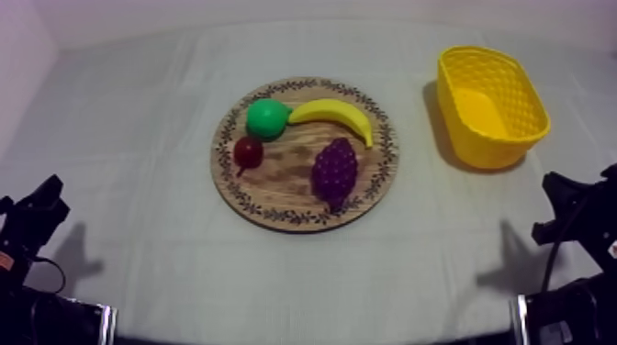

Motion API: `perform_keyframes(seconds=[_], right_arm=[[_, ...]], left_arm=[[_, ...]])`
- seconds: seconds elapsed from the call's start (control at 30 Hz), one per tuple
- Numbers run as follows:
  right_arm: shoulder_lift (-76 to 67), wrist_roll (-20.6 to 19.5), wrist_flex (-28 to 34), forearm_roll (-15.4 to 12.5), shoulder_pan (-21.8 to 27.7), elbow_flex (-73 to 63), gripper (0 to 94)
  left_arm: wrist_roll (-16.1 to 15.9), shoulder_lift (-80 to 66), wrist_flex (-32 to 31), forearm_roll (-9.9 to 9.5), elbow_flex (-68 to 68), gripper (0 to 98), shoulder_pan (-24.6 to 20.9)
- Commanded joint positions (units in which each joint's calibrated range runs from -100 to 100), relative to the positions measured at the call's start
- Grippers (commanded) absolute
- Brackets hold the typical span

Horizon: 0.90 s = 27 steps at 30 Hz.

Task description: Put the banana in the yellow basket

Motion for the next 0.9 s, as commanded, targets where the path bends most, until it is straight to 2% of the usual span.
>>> perform_keyframes(seconds=[0.0,0.1,0.2,0.27,0.33,0.4,0.5,0.67,0.77,0.87], right_arm=[[0.05,0.63,0.03,-0.16,-0.21,-0.13,0.3],[2.73,5.26,0.14,-1.48,-0.24,-1.71,0.3],[11.98,9.09,-0.09,-3.50,0.01,-9.85,0.3],[21.62,11.28,2.21,-5.27,0.73,-21.69,0.3],[32.55,12.81,7.23,-6.75,1.35,-37.68,0.3],[43.32,13.00,12.70,-7.06,1.12,-54.91,0.3],[58.24,10.79,19.42,-4.82,-1.86,-79.27,0.3],[79.31,6.32,29.52,2.04,-10.01,-111.94,0.3],[88.85,5.40,33.45,5.01,-14.41,-124.99,0.3],[96.08,6.53,36.57,6.39,-18.30,-132.90,0.3]], left_arm=[[0.00,-0.03,-0.02,0.02,0.03,0.1,0.03],[0.00,-0.03,-0.02,0.02,0.03,0.1,0.03],[-0.01,-0.03,-0.02,0.02,0.03,0.1,0.03],[0.00,-0.03,-0.02,0.02,0.03,0.1,0.03],[0.00,-0.03,-0.02,0.02,0.03,0.1,0.03],[0.02,-0.03,-0.02,0.02,0.03,0.1,0.03],[0.01,-0.03,-0.02,0.02,0.03,0.1,0.03],[0.00,-0.03,-0.02,0.02,0.03,0.1,0.03],[0.00,-0.03,-0.02,0.02,0.03,0.1,0.03],[0.00,-0.03,-0.02,0.02,0.03,0.1,0.03]])
